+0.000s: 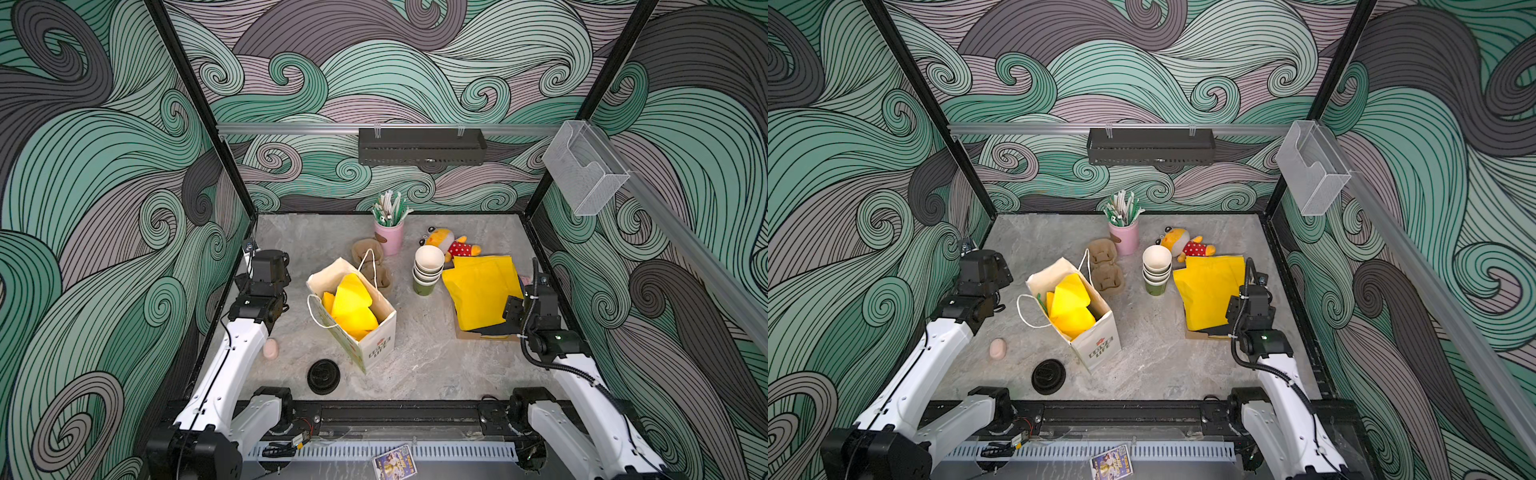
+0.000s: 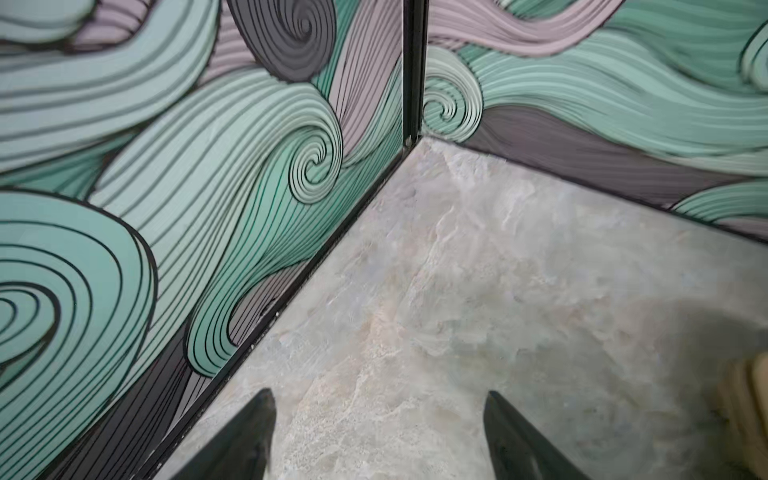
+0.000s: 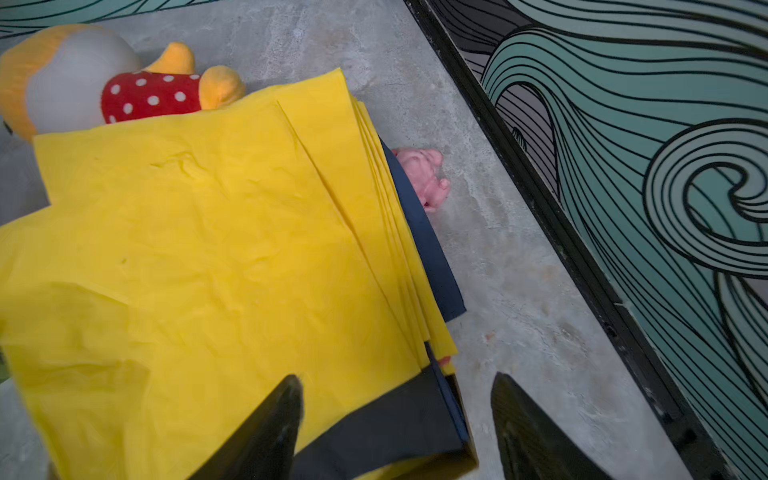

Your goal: Pack the takeout coffee

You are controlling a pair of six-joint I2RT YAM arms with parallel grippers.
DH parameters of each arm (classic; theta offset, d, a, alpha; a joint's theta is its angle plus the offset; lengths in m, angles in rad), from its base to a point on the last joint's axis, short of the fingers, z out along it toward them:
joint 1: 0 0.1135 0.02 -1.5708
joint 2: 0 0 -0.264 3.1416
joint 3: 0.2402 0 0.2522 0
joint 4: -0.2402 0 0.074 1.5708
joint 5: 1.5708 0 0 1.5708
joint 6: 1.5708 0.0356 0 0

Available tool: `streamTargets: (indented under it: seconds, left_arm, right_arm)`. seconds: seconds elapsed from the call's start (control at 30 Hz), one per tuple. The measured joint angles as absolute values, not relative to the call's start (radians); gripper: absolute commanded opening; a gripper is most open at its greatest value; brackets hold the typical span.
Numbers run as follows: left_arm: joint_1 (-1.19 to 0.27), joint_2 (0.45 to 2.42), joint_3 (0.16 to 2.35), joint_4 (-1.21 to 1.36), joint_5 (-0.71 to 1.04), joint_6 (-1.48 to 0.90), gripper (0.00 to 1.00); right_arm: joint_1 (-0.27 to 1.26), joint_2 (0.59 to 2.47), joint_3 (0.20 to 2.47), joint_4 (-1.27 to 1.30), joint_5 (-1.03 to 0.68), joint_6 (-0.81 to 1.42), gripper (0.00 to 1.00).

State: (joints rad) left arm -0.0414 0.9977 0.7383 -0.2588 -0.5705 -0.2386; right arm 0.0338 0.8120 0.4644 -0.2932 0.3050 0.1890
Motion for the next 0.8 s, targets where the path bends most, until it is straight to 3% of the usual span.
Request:
streamTargets:
  seconds: [0.33, 0.67, 0.8]
  left_arm:
    - [-0.019, 1.170, 0.393, 0.253, -0.455, -0.160, 0.85]
    - [0.012, 1.368, 0.359, 0.631, -0.346, -0.123, 0.85]
    - [0.018, 1.477, 0.359, 0.745, -0.305, -0.111, 0.86]
  right_arm:
    - [0.011, 1.195, 0.324, 0.370, 0.035, 0.076, 0.77]
    - [0.003, 1.522, 0.323, 0.875, -0.040, -0.001, 0.78]
    - [-0.021, 1.544, 0.330, 0.884, -0.047, 0.010, 0.88]
